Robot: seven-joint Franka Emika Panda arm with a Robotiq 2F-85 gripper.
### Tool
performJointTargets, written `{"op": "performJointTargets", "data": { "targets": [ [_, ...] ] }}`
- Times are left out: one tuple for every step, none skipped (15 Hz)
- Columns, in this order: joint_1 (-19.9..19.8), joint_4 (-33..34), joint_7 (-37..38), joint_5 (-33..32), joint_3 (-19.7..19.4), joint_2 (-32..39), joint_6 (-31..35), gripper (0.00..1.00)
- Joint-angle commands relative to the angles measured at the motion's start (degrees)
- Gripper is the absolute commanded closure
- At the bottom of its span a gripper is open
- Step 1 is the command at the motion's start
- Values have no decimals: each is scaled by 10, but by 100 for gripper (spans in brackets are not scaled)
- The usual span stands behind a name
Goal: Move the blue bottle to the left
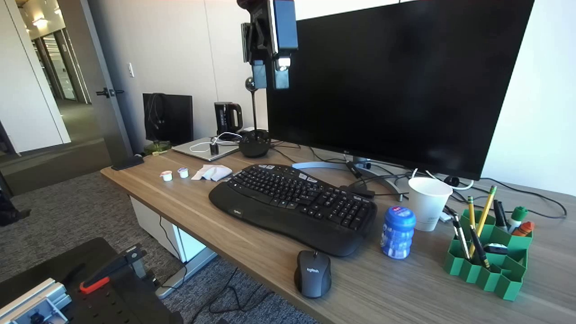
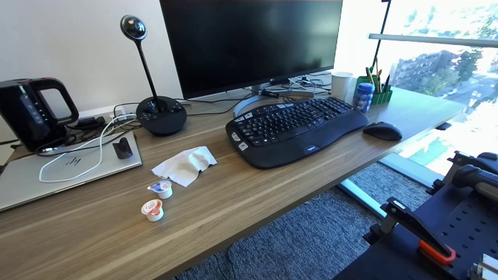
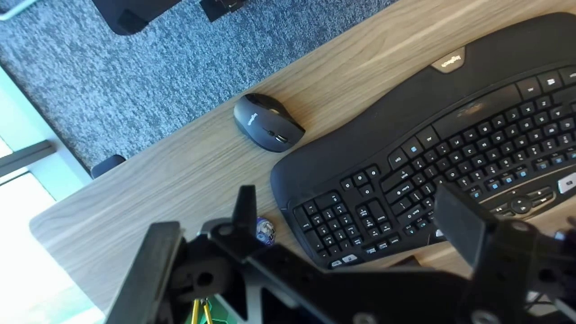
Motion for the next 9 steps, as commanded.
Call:
{"op": "performJointTargets", "data": {
  "targets": [
    [4,1,0,0,-4,0,-1,0],
    [4,1,0,0,-4,0,-1,0],
    [4,1,0,0,-4,0,-1,0],
    [2,-3,3,-2,-5,-3,5,0],
    [1,-3,4,-2,-6,-4,5,0],
    [0,-3,3,-1,-8,-5,5,0],
    [-2,-3,1,-2,-10,-6,7,0],
    [-4,-1,-1,-2,-14,-7,7,0],
    [-6,2,-2,-1,-18,-6,8,0]
  ]
}}
